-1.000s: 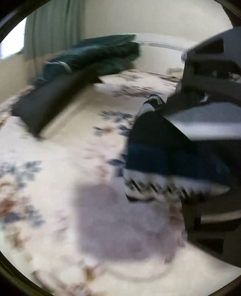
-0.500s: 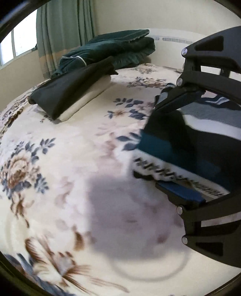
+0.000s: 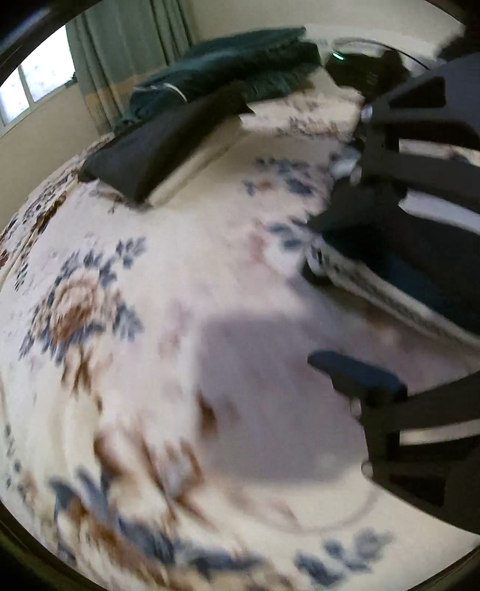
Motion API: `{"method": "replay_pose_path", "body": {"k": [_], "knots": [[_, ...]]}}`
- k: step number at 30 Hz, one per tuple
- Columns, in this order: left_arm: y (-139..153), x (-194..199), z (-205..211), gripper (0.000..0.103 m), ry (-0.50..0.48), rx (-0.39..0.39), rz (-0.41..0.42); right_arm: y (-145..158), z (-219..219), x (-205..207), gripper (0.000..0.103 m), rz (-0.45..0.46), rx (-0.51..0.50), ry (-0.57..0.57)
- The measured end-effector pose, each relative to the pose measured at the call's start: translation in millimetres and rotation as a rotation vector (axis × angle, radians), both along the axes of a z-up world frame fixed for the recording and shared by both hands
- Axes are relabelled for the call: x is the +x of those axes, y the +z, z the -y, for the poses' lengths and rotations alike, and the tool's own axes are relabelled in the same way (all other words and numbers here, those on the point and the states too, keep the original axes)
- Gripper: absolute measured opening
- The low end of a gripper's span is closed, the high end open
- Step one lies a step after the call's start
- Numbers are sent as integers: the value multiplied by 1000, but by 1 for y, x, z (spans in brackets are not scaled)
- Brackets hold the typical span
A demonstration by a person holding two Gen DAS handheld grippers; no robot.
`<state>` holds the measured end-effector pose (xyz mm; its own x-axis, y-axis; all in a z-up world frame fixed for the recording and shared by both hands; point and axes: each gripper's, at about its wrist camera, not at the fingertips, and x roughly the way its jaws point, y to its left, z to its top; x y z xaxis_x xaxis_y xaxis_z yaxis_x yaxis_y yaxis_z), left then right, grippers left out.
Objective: Fold small clothes
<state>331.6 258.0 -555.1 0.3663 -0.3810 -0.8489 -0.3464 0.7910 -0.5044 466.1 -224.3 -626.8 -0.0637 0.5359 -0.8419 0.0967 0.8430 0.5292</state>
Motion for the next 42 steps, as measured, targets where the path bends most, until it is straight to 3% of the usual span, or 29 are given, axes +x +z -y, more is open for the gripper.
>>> {"method": "replay_pose_path", "body": {"k": [2, 3, 4, 6, 9, 11, 12, 15, 18, 20, 21, 22, 25, 29, 30, 32, 33, 36, 42], "knots": [[-8, -26, -3, 68, -18, 93, -58, -6, -12, 8, 13, 16, 27, -3], [-13, -33, -3, 68, -26, 124, -84, -5, -17, 10, 3, 35, 26, 2], [-25, -48, -4, 68, -41, 165, -131, -2, -19, 12, 3, 52, 12, -4], [-39, -67, -9, 68, -41, 159, -158, 9, -14, 18, 3, 99, 2, -60], [-46, -80, -10, 71, -43, 147, -113, 13, -4, 33, 3, 114, -10, -122], [-53, -77, -8, 89, -45, 108, -91, 6, -6, 37, 3, 97, -44, -104], [-56, -74, -7, 103, -45, 79, -82, 2, -10, 38, 3, 87, -73, -79], [-64, -65, -2, 103, 7, 99, -122, -9, -15, 37, 4, 3, -96, -29], [-66, -62, 6, 103, 13, 156, -144, 8, -17, 39, 9, -3, -90, -20], [-66, -59, 9, 103, -5, 174, -162, 34, -30, 41, 32, 45, -117, 42], [-65, -59, 10, 103, -2, 175, -169, 46, -42, 41, 51, 67, -109, 84], [-61, -58, 10, 103, 13, 175, -167, 56, -54, 41, 60, 85, -97, 124], [-40, -66, 8, 103, 80, 155, -125, 80, -120, 41, 60, 139, -148, 349], [-18, -83, 8, 103, 135, 128, -79, 87, -205, 38, 60, 180, -144, 534], [-15, -86, 10, 103, 145, 125, -76, 85, -222, 37, 60, 197, -184, 564], [-14, -92, 11, 103, 157, 105, -71, 82, -248, 36, 60, 251, -393, 621], [-14, -94, 12, 103, 158, 105, -72, 84, -250, 38, 60, 276, -448, 620], [-15, -105, 10, 103, 154, 103, -66, 89, -211, 49, 60, 270, -516, 514], [-14, -106, -5, 103, 182, 65, -71, 55, -44, 47, 60, -6, -592, 175]]}}
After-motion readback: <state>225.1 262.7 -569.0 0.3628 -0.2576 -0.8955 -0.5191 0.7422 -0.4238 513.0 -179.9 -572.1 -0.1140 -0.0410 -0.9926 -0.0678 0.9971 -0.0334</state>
